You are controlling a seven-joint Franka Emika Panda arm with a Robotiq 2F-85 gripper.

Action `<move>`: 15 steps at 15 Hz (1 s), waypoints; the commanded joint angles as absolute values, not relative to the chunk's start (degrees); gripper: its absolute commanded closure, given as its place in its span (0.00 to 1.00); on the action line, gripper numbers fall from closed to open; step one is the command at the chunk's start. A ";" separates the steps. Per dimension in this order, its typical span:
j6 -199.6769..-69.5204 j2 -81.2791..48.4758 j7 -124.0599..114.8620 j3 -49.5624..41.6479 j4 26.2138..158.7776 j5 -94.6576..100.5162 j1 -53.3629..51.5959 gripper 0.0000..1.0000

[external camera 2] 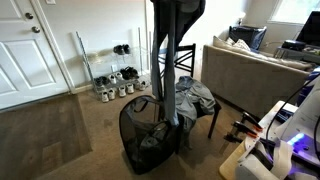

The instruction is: Put the pair of denim trousers in the laundry basket

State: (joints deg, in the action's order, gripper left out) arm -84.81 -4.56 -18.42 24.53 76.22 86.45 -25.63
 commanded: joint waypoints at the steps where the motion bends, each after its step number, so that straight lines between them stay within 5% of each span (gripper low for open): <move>1: -85.98 -8.77 -15.02 24.57 69.64 91.55 -27.83 0.97; 15: -102.31 -17.44 -18.38 19.48 65.83 88.02 -23.97 0.97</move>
